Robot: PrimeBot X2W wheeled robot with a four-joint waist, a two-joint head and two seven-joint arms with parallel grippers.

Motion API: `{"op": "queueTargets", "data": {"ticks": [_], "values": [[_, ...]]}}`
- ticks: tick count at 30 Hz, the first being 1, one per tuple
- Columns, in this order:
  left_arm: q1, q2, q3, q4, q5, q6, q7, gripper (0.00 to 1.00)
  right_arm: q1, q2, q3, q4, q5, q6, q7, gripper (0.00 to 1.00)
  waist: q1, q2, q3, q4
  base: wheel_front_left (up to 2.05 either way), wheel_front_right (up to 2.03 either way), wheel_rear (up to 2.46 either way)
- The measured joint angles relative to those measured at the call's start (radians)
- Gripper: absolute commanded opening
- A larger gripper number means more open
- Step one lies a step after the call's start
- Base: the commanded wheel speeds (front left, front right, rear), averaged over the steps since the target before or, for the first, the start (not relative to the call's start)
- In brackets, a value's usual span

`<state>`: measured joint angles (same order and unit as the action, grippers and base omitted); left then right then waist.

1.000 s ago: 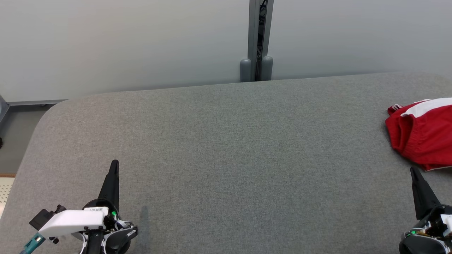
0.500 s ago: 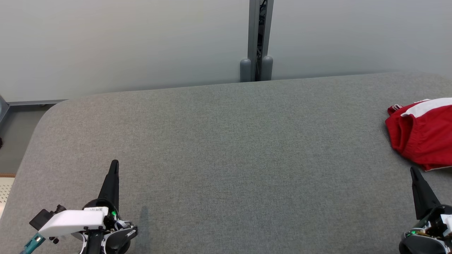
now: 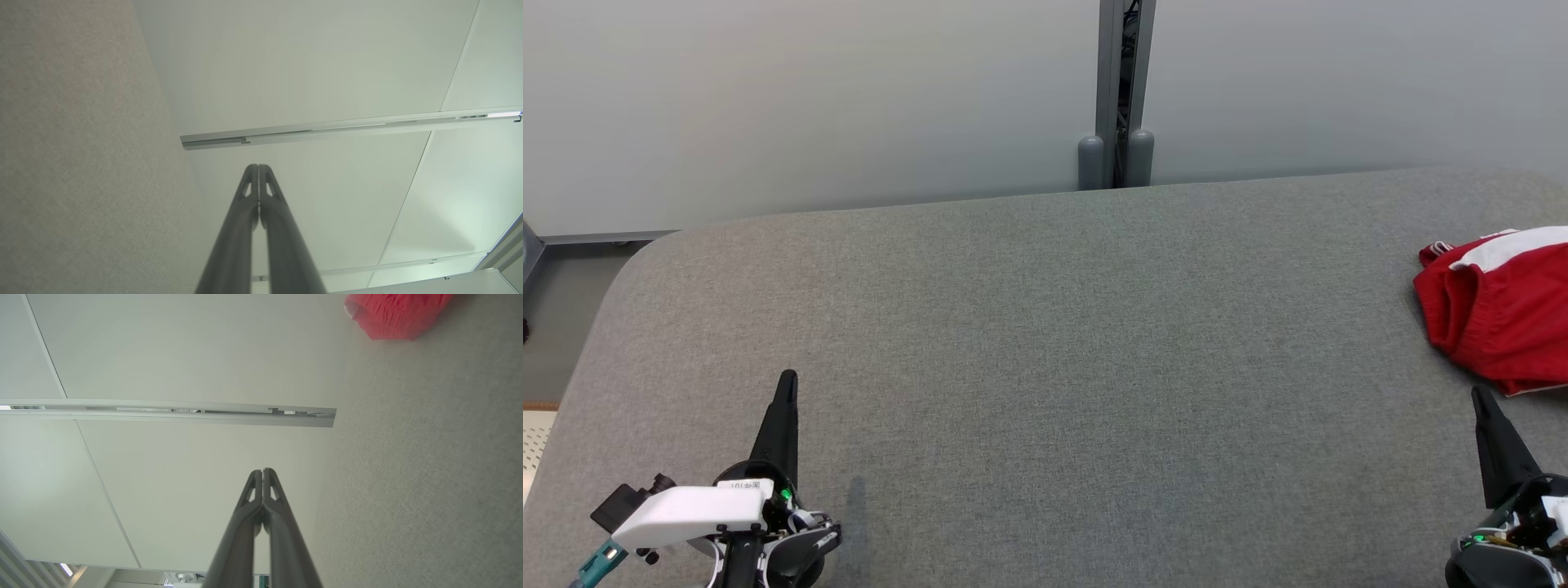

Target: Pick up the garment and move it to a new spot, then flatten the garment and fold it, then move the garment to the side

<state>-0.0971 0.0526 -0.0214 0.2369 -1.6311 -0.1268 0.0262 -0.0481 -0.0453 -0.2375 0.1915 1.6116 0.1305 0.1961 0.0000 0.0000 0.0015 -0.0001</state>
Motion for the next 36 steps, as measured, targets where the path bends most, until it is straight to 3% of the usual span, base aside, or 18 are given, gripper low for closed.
{"op": "queueTargets", "data": {"ticks": [36], "values": [[0.0,-0.001,0.002,0.0,0.001,0.0,0.001,0.0,0.0,0.0,0.0,0.0,0.0,0.0,0.0,0.0,0.0,0.0,0.0,0.0,0.0,0.0,0.0]]}}
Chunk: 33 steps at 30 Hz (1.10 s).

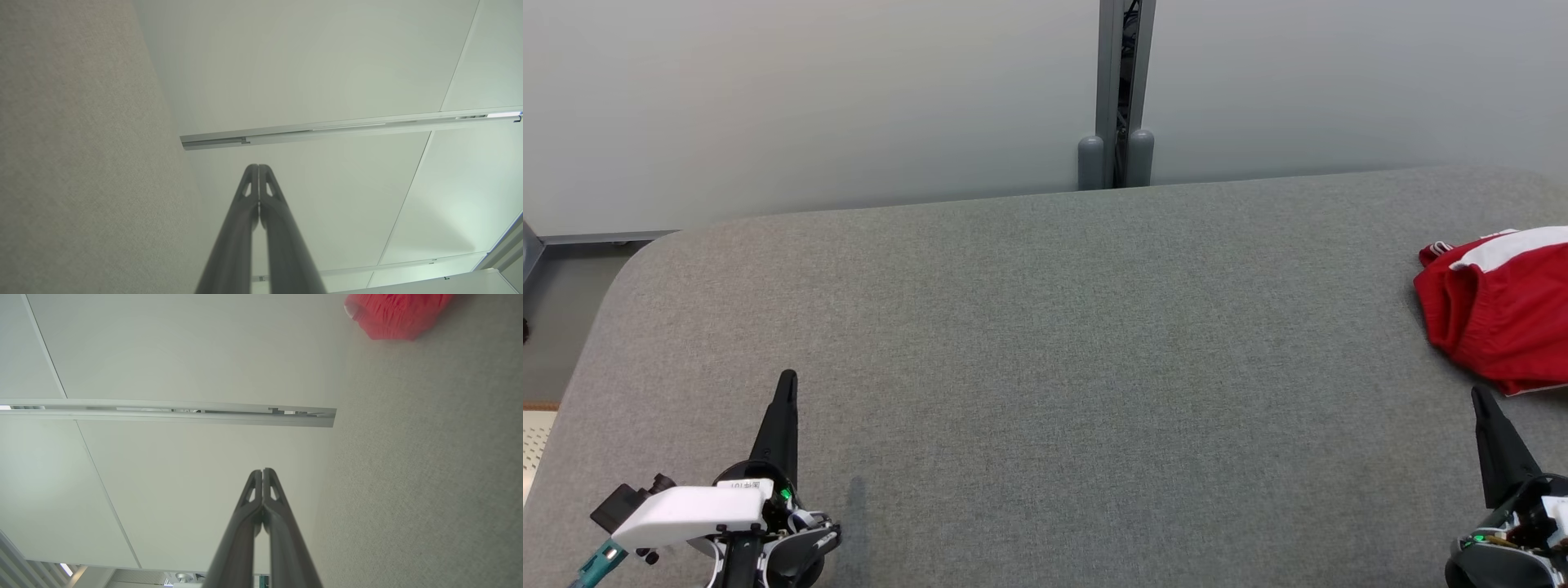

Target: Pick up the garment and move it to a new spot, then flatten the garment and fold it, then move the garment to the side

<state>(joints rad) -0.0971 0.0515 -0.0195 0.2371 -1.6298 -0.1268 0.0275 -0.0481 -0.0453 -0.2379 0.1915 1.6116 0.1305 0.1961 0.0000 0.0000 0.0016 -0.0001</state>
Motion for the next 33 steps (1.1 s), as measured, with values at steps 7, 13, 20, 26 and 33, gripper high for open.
{"op": "queueTargets", "data": {"ticks": [7,13,20,26,33], "values": [[0.0,0.0,0.0,0.0,0.0,0.0,0.0,0.0,0.0,0.0,0.0,0.0,0.0,0.0,0.0,0.0,0.0001,0.0,0.0,0.0,0.0,0.0,0.0],[0.0,0.0,0.001,0.0,0.0,0.0,0.003,0.0,0.0,0.0,0.0,0.0,0.0,0.0,0.0,0.0,0.0001,0.0,0.0,0.0,0.0,0.0,0.0],[0.0,-0.001,0.001,0.0,0.0,0.0,0.003,0.0,0.0,0.0,0.0,0.0,0.0,0.0,0.0,0.0,0.0,0.0,0.0,0.0,0.0,0.0,0.0],[0.0,-0.001,0.001,0.0,0.0,0.0,0.003,0.0,0.0,0.0,0.0,0.0,0.0,0.0,0.0,0.0,0.0001,0.0,0.0,0.0,0.0,0.0,0.0],[0.0,-0.001,0.001,0.0,0.0,0.0,0.003,0.0,0.0,0.0,0.0,0.0,0.0,0.0,0.0,0.0,0.0,0.0,0.0,0.0,0.0,0.0,0.0]]}}
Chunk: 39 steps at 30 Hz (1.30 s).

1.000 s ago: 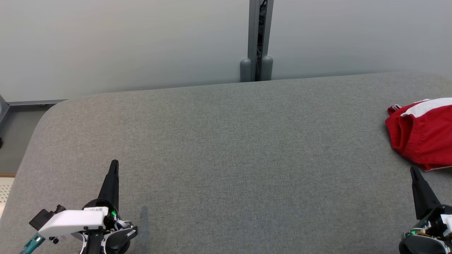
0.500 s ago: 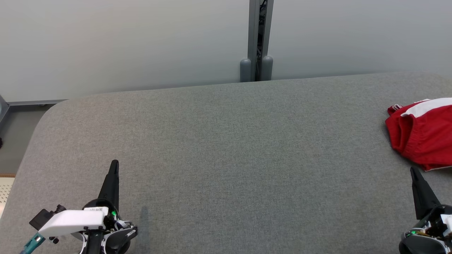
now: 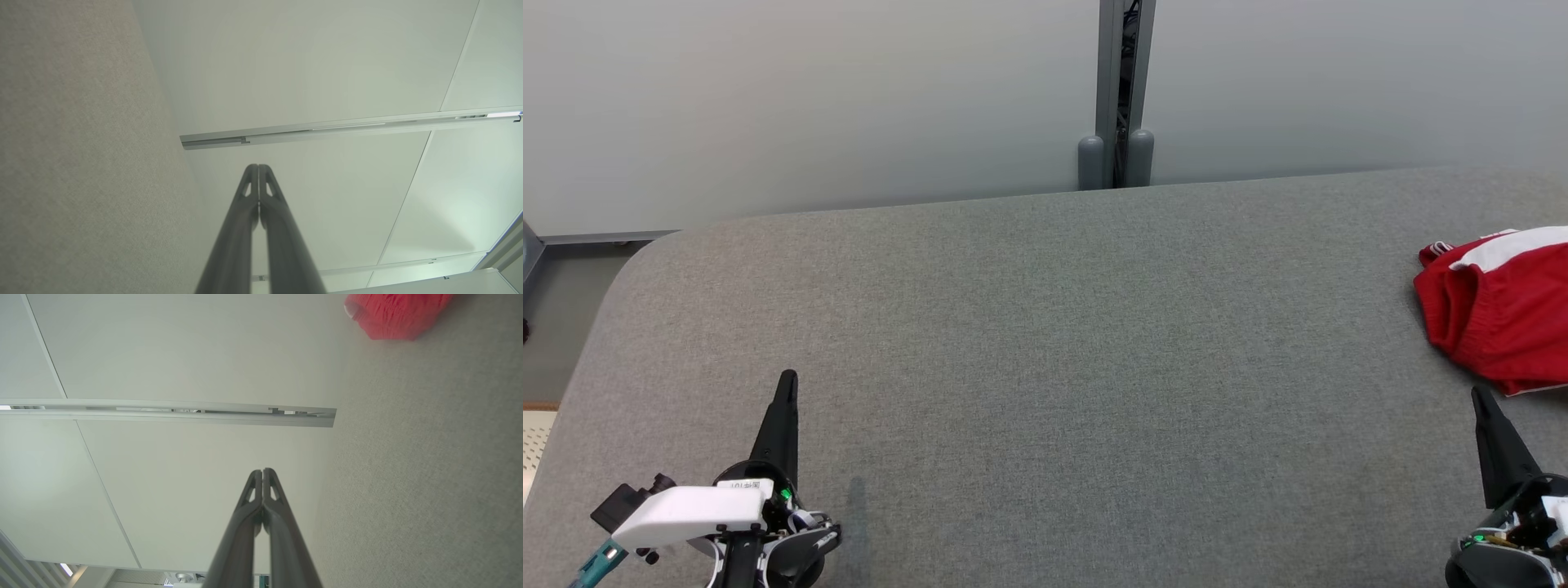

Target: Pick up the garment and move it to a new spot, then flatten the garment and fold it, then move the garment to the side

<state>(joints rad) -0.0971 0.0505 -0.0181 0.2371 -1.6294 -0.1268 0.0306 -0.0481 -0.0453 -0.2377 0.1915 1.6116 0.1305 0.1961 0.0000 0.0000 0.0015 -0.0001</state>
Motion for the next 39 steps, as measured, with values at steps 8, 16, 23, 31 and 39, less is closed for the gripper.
{"op": "queueTargets", "data": {"ticks": [8,16,23,31,39], "values": [[0.0,0.0,0.0,0.0,0.0,0.0,0.0,0.0,0.0,0.0,0.0,0.0,0.0,0.0,0.0,0.0,0.0,0.0,0.0,0.0,0.0,0.0,0.0],[0.0,0.0,0.0,0.0,0.0,0.0,0.0,0.0,0.0,0.0,0.0,0.0,0.0,0.0,0.0,0.0,0.0,0.0,0.0,0.0,0.0,0.0,0.0],[0.0,0.0,0.0,0.0,0.0,0.0,0.0,0.0,0.0,0.0,0.0,0.0,0.0,0.0,0.0,0.0,0.0,0.0,0.0,0.0,0.0,0.0,0.0],[0.0,0.0,0.0,0.0,0.001,0.0,0.0,0.0,0.0,0.0,0.0,0.0,0.0,0.0,0.0,0.0,0.0,0.0,0.0,0.0,0.0,0.0,0.0],[0.0,0.0,0.001,0.0,0.001,0.0,0.0,0.0,0.0,0.0,0.0,0.0,0.0,0.0,0.0,0.0,0.0,0.0,0.0,0.0,0.0,0.0,0.0]]}}
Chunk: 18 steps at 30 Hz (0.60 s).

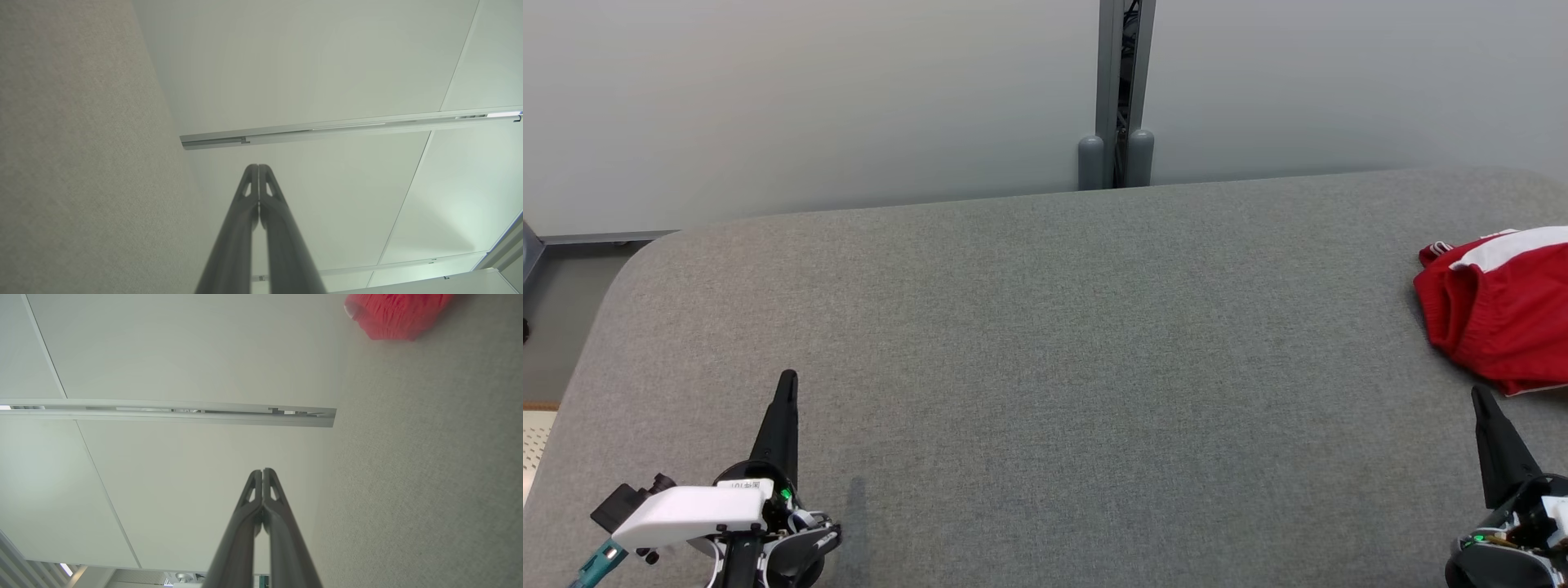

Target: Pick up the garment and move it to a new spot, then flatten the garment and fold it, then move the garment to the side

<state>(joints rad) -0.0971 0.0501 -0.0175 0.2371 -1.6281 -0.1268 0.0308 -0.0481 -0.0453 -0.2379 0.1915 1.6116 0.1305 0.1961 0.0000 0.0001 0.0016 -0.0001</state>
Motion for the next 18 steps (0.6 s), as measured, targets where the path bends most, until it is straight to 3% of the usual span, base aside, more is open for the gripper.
{"op": "queueTargets", "data": {"ticks": [18], "values": [[0.0,0.0,0.0,0.0,0.0,0.0,0.001,0.0,0.0,0.0,0.0,0.0,0.0,0.0,0.0,0.0,0.0,0.0,0.0,0.0,0.0,0.0,0.0]]}}
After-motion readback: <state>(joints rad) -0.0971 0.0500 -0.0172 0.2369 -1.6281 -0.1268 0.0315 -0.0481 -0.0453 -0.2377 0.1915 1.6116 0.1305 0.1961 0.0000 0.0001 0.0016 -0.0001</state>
